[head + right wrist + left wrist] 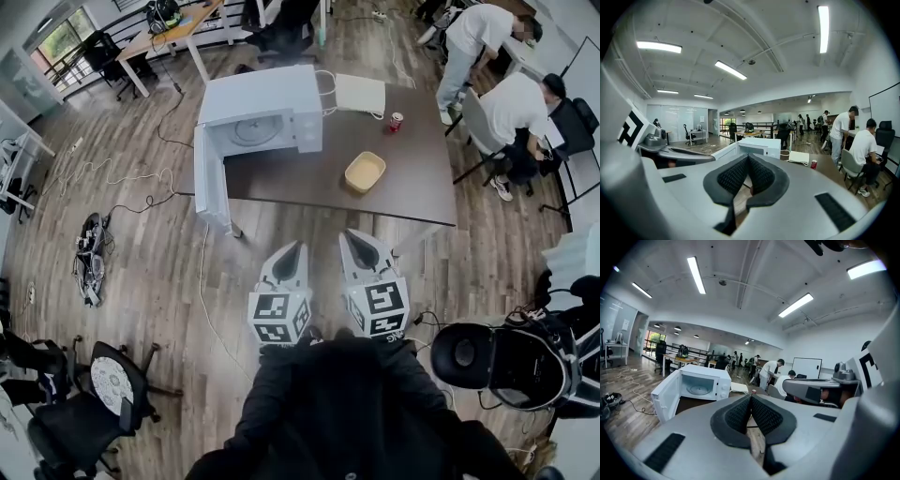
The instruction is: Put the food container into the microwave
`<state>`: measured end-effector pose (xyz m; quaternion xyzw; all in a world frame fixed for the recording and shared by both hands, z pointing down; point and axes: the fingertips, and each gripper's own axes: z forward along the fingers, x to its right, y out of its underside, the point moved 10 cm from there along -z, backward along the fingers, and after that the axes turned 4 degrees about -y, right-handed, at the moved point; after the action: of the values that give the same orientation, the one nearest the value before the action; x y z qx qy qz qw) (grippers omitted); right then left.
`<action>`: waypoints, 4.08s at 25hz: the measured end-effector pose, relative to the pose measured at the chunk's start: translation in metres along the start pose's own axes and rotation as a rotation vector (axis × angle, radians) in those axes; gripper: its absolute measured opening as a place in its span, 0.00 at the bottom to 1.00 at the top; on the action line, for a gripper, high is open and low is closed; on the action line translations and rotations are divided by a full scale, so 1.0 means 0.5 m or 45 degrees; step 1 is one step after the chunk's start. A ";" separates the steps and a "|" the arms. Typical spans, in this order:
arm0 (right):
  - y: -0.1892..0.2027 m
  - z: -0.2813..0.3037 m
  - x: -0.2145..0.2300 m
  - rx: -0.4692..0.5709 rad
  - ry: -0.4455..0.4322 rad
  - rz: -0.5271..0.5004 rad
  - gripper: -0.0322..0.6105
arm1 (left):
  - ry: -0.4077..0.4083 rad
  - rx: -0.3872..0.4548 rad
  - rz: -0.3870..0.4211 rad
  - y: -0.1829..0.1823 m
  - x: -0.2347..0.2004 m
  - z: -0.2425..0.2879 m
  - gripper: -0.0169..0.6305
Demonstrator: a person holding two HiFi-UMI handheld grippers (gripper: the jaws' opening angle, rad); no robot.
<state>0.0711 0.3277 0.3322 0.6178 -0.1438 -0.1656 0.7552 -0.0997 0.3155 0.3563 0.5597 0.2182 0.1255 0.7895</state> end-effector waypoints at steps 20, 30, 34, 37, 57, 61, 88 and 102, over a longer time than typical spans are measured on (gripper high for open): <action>0.026 0.054 -0.095 -0.077 -0.028 -0.028 0.09 | 0.035 -0.046 -0.033 0.033 -0.098 -0.024 0.08; 0.036 0.083 -0.086 -0.099 -0.005 -0.003 0.09 | 0.038 -0.056 -0.067 0.040 -0.119 0.005 0.08; 0.051 0.116 -0.045 -0.131 0.008 0.017 0.09 | 0.035 -0.073 -0.079 0.043 -0.127 0.055 0.08; 0.052 0.153 -0.010 -0.134 0.012 0.029 0.09 | 0.028 -0.091 -0.078 0.037 -0.138 0.102 0.08; -0.021 0.386 0.270 -0.106 0.007 0.029 0.09 | 0.034 -0.064 -0.061 -0.097 -0.157 0.467 0.08; -0.019 0.422 0.319 -0.114 0.009 0.038 0.09 | 0.041 -0.075 -0.060 -0.110 -0.153 0.532 0.08; 0.071 0.475 0.469 -0.226 0.088 0.189 0.09 | 0.017 -0.247 -0.076 -0.058 -0.151 0.685 0.08; 0.209 0.521 0.483 -0.499 0.145 0.235 0.09 | 0.037 -0.453 -0.106 0.055 -0.196 0.750 0.08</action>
<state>0.1872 0.0127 0.4885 0.4518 -0.1220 -0.0854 0.8796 -0.0021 -0.0292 0.5062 0.3999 0.2270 0.1376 0.8773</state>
